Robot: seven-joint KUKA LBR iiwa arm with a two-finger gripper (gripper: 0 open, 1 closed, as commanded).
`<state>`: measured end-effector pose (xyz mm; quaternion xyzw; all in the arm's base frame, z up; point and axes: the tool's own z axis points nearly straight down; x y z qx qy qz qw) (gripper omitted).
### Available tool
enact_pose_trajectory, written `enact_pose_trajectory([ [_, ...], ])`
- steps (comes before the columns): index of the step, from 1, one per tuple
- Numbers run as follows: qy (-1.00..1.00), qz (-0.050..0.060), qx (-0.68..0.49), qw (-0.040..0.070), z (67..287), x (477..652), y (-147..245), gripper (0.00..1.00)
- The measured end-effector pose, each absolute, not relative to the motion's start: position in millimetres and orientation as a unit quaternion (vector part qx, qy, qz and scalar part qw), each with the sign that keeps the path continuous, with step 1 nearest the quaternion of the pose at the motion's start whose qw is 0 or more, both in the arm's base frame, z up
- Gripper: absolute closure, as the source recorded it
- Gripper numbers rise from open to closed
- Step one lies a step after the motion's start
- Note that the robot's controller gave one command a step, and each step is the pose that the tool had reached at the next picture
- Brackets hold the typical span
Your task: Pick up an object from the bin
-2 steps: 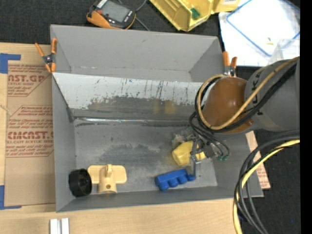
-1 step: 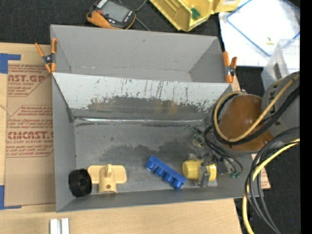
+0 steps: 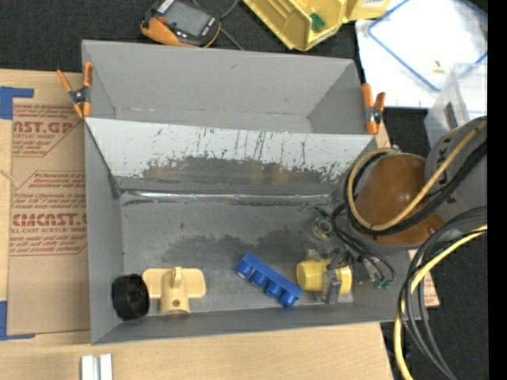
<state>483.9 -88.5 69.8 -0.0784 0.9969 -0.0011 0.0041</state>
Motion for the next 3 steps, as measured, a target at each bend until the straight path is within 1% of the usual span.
enact_pose_trajectory([
  [1,0.997,-0.001,-0.078,0.004,69.8,483.9,-88.5,1.0],
  [2,0.995,-0.001,-0.097,0.002,166.4,488.8,-74.3,0.0],
  [3,0.994,-0.001,-0.11,0.006,235.3,494.9,-64.6,0.0],
])
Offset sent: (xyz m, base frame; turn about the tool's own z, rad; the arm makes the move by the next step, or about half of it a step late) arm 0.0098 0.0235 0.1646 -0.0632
